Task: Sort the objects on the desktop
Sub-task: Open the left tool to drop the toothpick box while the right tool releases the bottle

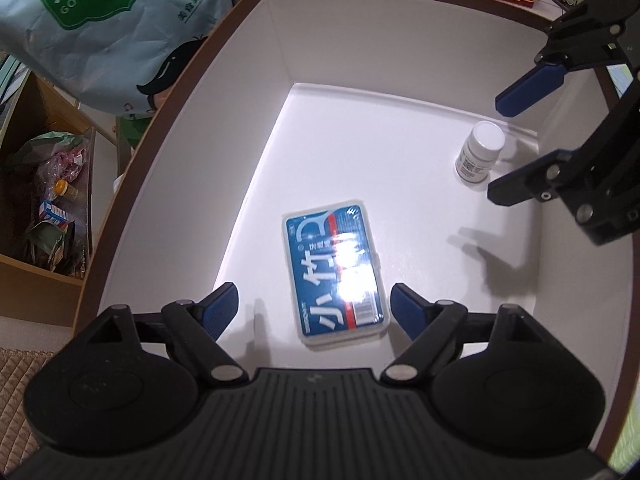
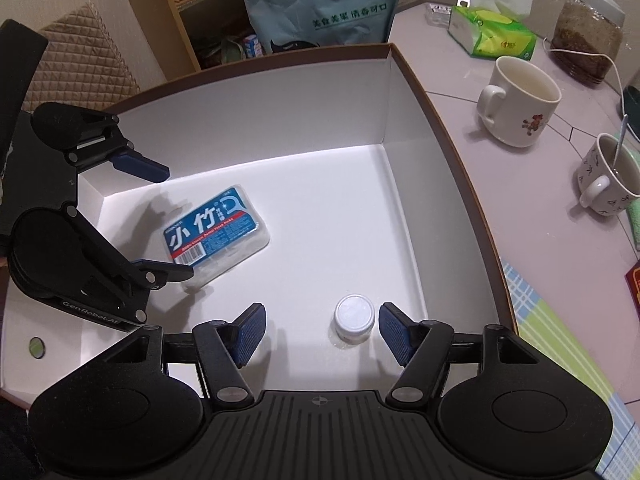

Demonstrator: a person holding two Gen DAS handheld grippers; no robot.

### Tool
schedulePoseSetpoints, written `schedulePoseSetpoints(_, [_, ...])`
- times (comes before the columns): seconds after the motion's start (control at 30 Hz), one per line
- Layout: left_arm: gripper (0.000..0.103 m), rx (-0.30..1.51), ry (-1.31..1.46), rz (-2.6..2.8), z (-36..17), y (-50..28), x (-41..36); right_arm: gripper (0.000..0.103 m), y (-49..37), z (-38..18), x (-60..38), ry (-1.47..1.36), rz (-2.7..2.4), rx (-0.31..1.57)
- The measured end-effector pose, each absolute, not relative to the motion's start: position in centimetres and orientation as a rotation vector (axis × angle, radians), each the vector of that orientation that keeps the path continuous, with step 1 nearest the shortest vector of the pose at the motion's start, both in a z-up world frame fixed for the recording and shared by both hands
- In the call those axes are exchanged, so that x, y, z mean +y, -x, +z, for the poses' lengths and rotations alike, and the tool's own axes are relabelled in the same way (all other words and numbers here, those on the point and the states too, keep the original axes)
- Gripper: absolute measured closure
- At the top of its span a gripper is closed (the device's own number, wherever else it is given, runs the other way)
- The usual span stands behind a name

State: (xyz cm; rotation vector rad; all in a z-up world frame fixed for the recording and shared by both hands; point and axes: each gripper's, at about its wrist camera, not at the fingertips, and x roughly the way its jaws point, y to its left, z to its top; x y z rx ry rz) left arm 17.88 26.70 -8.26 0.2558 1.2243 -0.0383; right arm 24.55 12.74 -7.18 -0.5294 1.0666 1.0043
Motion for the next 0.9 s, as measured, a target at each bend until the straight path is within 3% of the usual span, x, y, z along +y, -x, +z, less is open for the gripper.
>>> schedulePoseSetpoints(0.9, [0.021,1.11,-0.312,-0.035,-1.5,-13.0,24.0,0.037,-18.1,-1.3,9.8,0.454,0.971,0.933])
